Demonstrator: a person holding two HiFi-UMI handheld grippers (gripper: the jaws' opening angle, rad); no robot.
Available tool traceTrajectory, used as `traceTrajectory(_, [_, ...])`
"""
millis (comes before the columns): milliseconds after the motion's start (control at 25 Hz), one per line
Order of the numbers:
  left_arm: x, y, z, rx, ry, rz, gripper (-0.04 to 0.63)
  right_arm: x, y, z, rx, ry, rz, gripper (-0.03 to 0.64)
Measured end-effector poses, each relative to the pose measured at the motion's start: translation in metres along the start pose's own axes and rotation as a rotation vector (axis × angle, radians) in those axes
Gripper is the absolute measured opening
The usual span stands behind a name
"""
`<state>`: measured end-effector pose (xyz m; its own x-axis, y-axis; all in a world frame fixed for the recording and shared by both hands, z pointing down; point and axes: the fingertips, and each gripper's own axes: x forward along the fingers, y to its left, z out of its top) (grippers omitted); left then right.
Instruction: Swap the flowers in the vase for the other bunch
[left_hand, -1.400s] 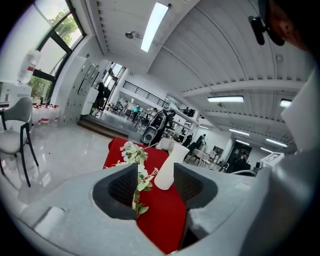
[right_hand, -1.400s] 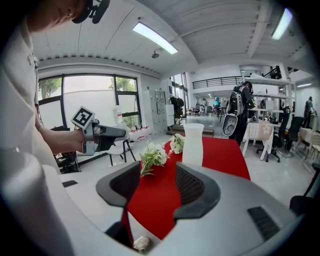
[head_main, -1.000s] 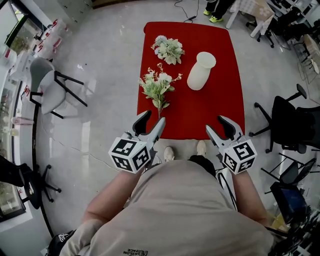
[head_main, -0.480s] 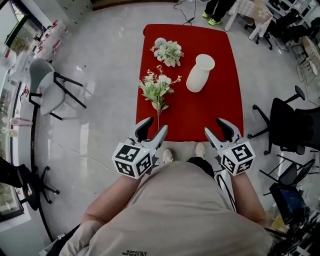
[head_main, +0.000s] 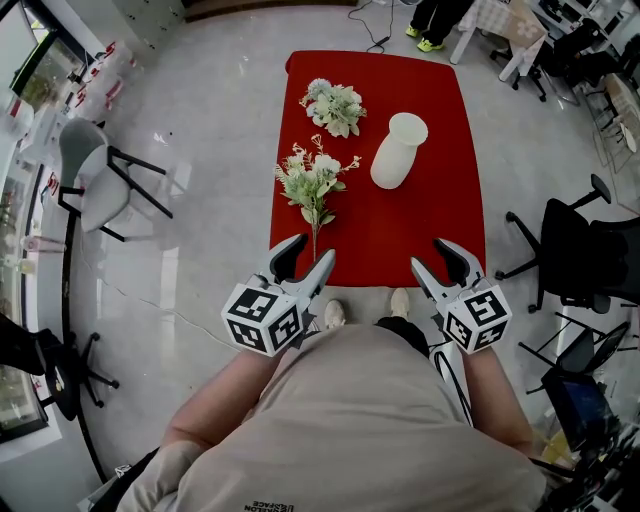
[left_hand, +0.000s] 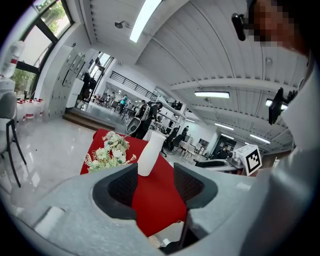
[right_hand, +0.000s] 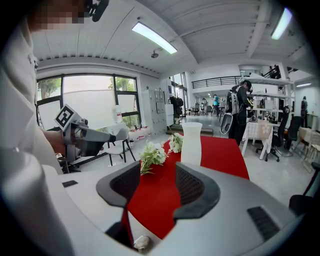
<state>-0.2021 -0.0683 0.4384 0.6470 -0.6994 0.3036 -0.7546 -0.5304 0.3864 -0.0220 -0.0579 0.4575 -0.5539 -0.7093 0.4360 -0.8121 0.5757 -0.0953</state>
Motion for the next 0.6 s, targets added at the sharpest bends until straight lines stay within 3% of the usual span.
traceTrajectory(200, [0.012,0.006,0.016,-0.017,-0.022,0.005,0.21,-0.002,-0.013,-0.003,0.013,-0.001,-0.004,0.222])
traceTrajectory(600, [0.074,0.029,0.12,-0.015,-0.101,-0.047,0.21,-0.015,-0.065,-0.011,0.05,-0.002,-0.024,0.222])
